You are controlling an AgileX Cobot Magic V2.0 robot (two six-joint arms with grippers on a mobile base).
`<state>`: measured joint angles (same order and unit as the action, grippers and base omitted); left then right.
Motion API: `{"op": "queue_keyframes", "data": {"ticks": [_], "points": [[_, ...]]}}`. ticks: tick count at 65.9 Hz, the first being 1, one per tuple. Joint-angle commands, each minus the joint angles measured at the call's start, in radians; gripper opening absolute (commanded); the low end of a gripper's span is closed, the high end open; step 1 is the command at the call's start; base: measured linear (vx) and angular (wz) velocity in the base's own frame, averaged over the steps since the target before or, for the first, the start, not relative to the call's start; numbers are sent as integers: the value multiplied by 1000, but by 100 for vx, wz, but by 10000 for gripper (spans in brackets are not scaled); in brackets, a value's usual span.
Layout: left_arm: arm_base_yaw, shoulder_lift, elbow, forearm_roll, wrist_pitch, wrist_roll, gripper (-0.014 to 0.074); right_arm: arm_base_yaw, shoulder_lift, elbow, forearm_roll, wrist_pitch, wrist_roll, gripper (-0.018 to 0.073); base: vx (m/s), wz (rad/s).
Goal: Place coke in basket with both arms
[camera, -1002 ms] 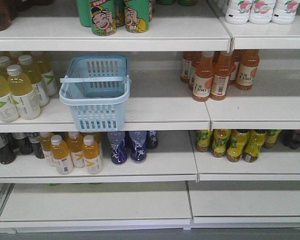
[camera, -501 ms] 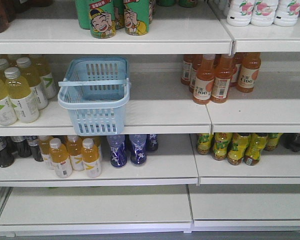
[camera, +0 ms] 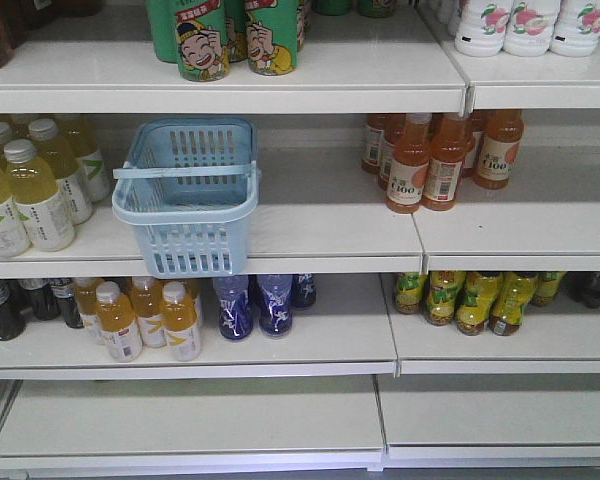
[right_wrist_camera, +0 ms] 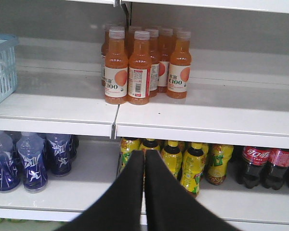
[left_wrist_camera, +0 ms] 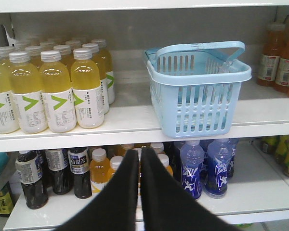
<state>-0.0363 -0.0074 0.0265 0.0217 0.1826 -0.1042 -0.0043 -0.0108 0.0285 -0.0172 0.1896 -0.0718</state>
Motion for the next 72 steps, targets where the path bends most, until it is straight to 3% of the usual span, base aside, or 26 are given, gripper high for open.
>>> {"op": "queue_keyframes", "data": {"ticks": [1, 72], "points": [[-3, -20, -24, 0, -69, 1, -6, -4, -12, 7, -1, -74, -10, -2, 2, 0], [-3, -20, -24, 0, -69, 1, -6, -4, -12, 7, -1, -74, -10, -2, 0, 0]]}}
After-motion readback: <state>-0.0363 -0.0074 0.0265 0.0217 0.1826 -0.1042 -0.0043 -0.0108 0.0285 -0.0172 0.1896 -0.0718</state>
